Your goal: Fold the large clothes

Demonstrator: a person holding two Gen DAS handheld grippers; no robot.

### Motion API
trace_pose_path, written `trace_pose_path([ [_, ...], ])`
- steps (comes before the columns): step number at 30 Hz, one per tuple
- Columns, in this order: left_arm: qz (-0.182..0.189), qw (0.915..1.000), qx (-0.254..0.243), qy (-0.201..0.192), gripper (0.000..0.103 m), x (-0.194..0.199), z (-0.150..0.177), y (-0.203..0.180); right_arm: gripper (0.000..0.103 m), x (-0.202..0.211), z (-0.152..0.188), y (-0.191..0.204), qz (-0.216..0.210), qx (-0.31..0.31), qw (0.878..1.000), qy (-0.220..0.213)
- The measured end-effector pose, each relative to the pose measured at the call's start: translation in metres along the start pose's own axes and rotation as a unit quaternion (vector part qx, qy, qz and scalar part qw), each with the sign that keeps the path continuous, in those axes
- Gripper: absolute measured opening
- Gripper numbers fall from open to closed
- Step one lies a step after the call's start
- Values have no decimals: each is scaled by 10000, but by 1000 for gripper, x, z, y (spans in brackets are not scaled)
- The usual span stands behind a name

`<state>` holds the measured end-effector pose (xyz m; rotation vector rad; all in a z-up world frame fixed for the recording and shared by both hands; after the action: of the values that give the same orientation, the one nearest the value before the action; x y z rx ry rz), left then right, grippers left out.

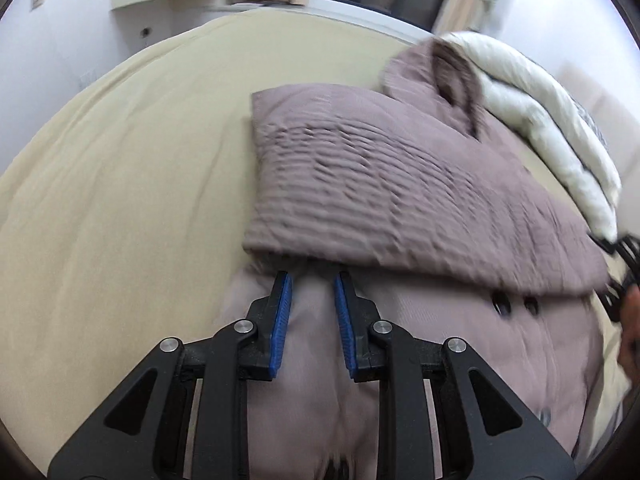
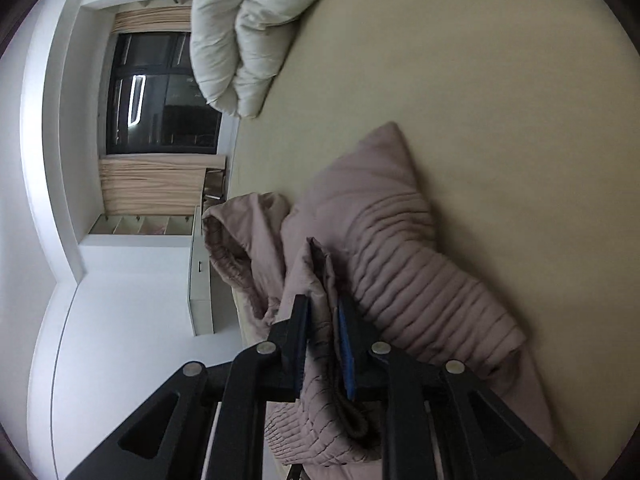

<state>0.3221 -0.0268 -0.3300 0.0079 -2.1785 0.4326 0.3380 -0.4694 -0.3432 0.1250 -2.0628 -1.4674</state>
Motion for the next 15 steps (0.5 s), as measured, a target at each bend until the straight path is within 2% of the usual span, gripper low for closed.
trace_pose_path([
  [3, 168, 9998, -128, -42, 21, 26, 3, -1, 16, 1, -4, 4, 75, 252, 9996, 79],
  [6, 194, 9983, -166, -531, 21, 55, -31, 6, 20, 7, -8, 23, 332, 640, 9973, 115],
  [7, 196, 9975, -237, -633, 21, 56, -46, 1, 27, 10, -10, 29, 387, 769, 9963, 85],
  [8, 181, 9967, -347, -717, 21, 54, -62, -5, 37, 14, -14, 37, 416, 887, 9952, -8],
  [10, 26, 9948, -635, -799, 21, 41, -88, -17, 45, 19, -20, 53, 375, 1113, 9929, -208],
  [13, -238, 9912, -1013, -818, 21, 16, -115, -33, 45, 24, -16, 85, 443, 1669, 9847, -231],
  [15, -424, 9886, -1253, -716, 21, 0, -118, -40, 45, 20, 0, 109, 499, 2291, 9721, -50],
])
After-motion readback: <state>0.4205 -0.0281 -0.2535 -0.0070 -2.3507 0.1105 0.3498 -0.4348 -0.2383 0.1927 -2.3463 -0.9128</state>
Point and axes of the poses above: each gripper's, at about its wrist camera, not at the fingertips, and x roughly against the way its jaws point, y to its left, z to its underside, the point moved 6 cm from there along -x, roughly the way its jaws point, and after that the axes turned 12 degrees about x, right-handed, at the moved point
